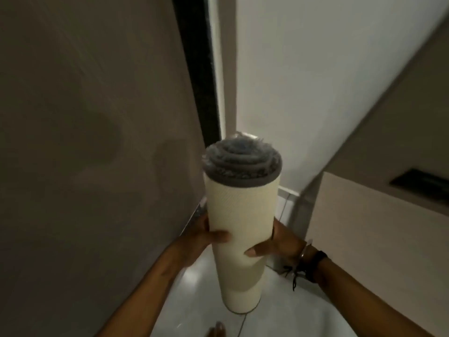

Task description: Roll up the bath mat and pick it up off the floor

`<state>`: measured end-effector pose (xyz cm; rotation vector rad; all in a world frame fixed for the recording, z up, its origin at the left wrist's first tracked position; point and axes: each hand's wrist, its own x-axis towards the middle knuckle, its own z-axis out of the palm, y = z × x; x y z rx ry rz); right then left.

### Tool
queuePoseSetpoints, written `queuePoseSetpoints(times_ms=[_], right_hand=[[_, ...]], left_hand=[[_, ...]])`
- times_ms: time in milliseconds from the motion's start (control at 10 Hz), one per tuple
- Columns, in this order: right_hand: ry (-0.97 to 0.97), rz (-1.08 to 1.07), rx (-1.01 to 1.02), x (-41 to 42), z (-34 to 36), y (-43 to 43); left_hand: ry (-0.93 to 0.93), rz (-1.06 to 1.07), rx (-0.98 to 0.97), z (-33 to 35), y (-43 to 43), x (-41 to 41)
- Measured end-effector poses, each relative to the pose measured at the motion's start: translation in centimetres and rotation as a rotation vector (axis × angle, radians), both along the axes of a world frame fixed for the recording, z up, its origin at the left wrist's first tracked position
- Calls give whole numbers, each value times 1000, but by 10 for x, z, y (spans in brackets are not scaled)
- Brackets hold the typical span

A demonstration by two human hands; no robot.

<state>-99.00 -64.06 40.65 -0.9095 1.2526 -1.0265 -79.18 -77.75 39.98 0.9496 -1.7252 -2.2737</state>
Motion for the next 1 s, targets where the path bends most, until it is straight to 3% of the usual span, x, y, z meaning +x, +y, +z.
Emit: queuePoseSetpoints(times_ms=[300,400,700,800,1000], right_hand=[[-26,-200,92,-135,-65,-134],[13,-127,123,-173,-102,-173],[325,-112,296,-209,-219,-244],[253,-194,310,-212,-237,-247],[428,-338,545,-204,-208,-228]], left_hand=[[41,-51,30,-65,-141,-165],[19,-54,42,-107,-173,-196],[-48,104,52,-208,-208,-214],[-95,232,73,-216,-205,-219],[-165,438,66,-196,-172,-213]])
